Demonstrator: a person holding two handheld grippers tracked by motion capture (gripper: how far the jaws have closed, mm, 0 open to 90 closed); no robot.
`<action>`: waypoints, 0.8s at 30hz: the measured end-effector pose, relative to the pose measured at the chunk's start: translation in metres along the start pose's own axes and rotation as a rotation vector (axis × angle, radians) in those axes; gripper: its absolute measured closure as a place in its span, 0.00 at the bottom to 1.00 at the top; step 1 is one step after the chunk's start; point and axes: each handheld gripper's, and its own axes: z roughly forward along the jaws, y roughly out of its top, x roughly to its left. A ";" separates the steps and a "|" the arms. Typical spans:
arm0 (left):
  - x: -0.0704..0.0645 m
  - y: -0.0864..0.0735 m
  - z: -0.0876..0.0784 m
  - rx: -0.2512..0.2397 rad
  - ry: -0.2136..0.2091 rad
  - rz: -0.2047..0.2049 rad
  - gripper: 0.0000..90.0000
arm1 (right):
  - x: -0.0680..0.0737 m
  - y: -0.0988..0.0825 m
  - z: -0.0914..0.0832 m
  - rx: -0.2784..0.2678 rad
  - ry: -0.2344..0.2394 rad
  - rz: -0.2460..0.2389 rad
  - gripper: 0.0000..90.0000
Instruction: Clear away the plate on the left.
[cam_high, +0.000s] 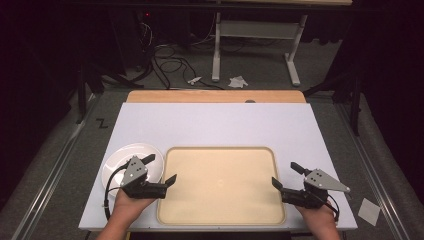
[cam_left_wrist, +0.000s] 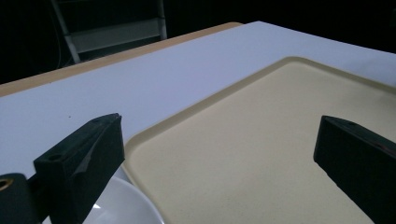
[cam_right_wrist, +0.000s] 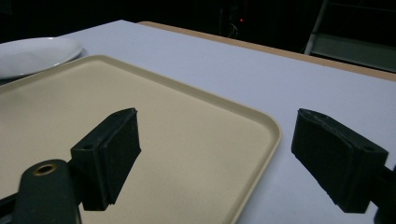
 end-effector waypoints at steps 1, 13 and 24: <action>0.000 0.000 0.000 0.000 0.000 0.000 0.03 | 0.000 0.000 0.000 0.000 0.000 0.000 0.18; 0.025 -0.002 -0.023 -0.022 0.050 -0.034 0.03 | -0.001 0.000 -0.001 -0.005 0.001 -0.001 0.18; 0.045 -0.008 -0.042 -0.030 0.078 -0.056 0.03 | -0.001 0.000 -0.001 -0.002 0.000 0.001 0.18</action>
